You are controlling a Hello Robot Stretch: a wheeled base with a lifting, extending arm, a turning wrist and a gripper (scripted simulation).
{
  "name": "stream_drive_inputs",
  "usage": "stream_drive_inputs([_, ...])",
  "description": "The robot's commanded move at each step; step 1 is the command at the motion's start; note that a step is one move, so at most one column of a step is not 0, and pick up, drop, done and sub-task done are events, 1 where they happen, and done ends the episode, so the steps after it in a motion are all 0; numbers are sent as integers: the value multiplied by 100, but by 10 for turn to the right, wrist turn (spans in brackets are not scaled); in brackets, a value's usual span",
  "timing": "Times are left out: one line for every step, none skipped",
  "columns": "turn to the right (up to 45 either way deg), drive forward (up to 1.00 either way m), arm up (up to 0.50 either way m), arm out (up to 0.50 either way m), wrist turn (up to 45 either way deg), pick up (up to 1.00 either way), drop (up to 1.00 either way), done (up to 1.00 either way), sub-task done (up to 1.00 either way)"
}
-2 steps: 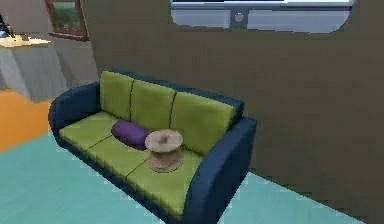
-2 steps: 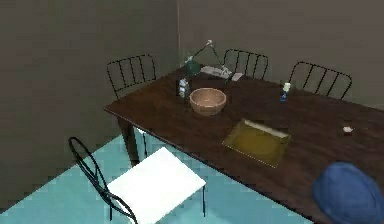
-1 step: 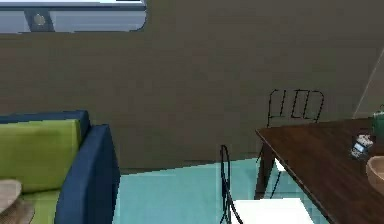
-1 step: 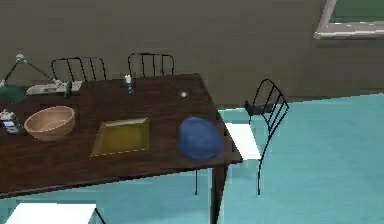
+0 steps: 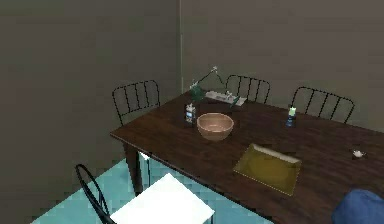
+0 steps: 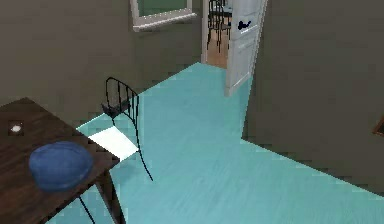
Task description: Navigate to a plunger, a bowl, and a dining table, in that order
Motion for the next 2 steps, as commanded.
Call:
stream_drive_inputs([150,0,0,0,0,0,0,0,0])
stream_drive_inputs([0,0,0,0,0,0,0,100,0])
